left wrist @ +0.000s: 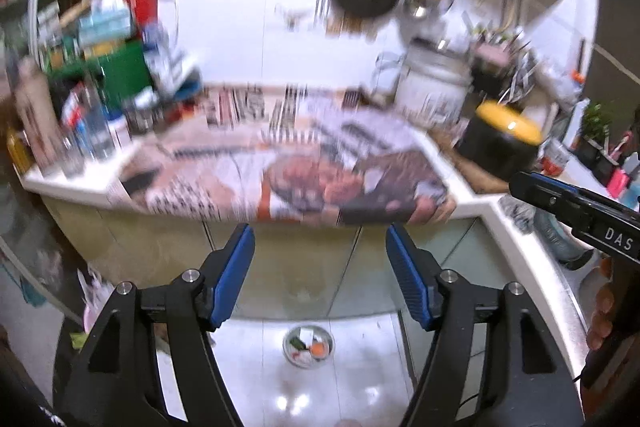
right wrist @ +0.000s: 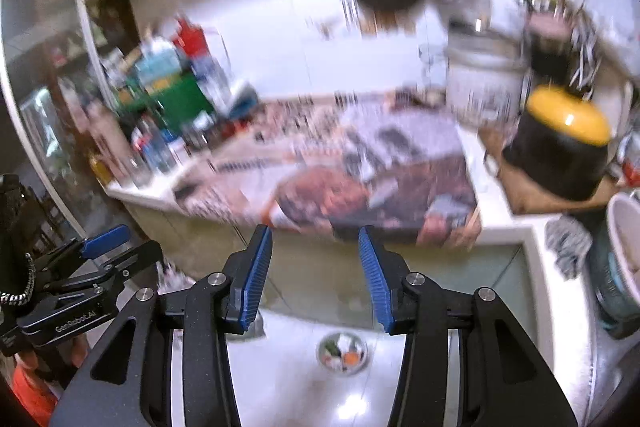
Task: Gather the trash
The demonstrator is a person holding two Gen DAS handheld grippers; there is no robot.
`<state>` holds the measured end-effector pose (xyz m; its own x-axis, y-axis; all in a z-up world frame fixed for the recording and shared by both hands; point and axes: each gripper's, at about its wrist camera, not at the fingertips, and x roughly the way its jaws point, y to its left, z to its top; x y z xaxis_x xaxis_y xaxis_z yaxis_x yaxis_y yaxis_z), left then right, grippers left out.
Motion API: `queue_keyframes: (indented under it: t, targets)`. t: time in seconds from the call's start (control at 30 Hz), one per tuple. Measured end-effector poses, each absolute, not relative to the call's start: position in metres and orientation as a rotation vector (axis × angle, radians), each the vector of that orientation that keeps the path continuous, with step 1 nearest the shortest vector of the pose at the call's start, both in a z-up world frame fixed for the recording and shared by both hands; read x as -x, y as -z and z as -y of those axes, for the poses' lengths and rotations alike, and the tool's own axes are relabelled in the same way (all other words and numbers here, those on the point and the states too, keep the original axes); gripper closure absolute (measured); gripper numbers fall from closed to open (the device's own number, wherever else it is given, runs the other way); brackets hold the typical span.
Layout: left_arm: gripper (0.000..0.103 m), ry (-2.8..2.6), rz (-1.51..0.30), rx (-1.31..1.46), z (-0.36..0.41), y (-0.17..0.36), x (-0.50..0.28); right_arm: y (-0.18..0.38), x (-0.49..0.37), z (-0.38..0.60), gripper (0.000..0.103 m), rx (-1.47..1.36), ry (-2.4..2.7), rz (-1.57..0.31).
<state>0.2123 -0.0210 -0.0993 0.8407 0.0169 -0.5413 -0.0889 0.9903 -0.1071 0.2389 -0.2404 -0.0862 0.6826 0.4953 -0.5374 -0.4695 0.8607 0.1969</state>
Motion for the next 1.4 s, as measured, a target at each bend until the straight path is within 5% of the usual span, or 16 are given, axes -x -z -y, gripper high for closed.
queue_keyframes:
  t: [0.1,0.2,0.33,0.53,1.4]
  targets:
    - [0.033,-0.018,-0.5,0.117,0.019,0.07,-0.175,0.058,-0.201,0.235,0.061,-0.045,-0.531,-0.538]
    - [0.018,0.009,-0.444,0.087,0.023,0.047,-0.136,0.037,-0.167,0.23,0.057,-0.04,-0.527,-0.487]
    - [0.002,0.023,-0.379,0.062,0.022,0.028,-0.089,0.019,-0.123,0.227,0.038,-0.049,-0.513,-0.419]
    - [0.001,0.025,-0.353,0.055,0.018,0.017,-0.043,0.004,-0.084,0.222,0.004,-0.05,-0.462,-0.346]
    - [0.001,0.004,-0.375,0.079,0.016,0.026,-0.009,0.014,-0.042,0.219,0.003,-0.015,-0.462,-0.388]
